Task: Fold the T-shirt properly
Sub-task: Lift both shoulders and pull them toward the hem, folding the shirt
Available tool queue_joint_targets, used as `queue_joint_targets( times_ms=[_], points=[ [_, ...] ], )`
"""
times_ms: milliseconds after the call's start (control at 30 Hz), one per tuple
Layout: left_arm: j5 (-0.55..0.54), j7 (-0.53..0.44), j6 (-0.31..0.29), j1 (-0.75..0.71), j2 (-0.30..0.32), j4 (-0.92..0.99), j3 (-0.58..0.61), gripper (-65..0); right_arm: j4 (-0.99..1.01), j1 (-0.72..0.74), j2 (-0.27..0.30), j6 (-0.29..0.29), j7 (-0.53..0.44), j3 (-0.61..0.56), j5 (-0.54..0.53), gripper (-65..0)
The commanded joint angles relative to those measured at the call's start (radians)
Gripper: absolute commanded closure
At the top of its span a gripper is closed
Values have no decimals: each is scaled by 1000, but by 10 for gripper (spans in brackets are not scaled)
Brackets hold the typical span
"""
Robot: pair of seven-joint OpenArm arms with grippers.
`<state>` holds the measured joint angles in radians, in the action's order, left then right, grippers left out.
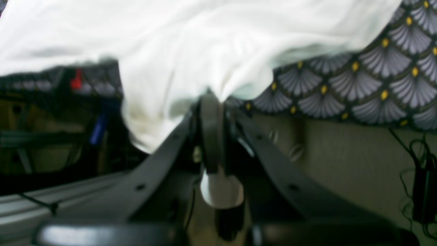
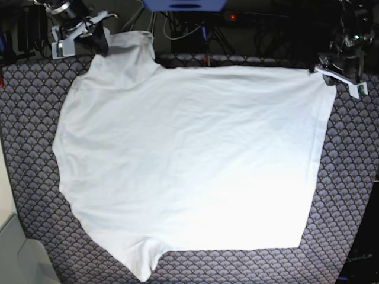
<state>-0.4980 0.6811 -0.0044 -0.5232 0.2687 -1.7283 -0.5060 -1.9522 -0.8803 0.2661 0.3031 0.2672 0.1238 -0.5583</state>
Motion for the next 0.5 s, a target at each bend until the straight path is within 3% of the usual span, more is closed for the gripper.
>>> queue_joint_targets(
  times_ms=[0,100,267,467],
  points=[
    [6,-16,-1,-5,13,-25,-7,-5,-16,-15,6,9,-38,4,-13,0],
    [6,12,-1,2,10,-60,-7,-5,-17,-14,6,9,-79,9,-13,0],
    [6,147,-1,84,8,-118,-12,-5,-20,28,8,9,-113,12,-12,0],
    [14,236,1,194,8,-114,-12,-5,-23,102,8,9,-111,63,-12,0]
  ],
)
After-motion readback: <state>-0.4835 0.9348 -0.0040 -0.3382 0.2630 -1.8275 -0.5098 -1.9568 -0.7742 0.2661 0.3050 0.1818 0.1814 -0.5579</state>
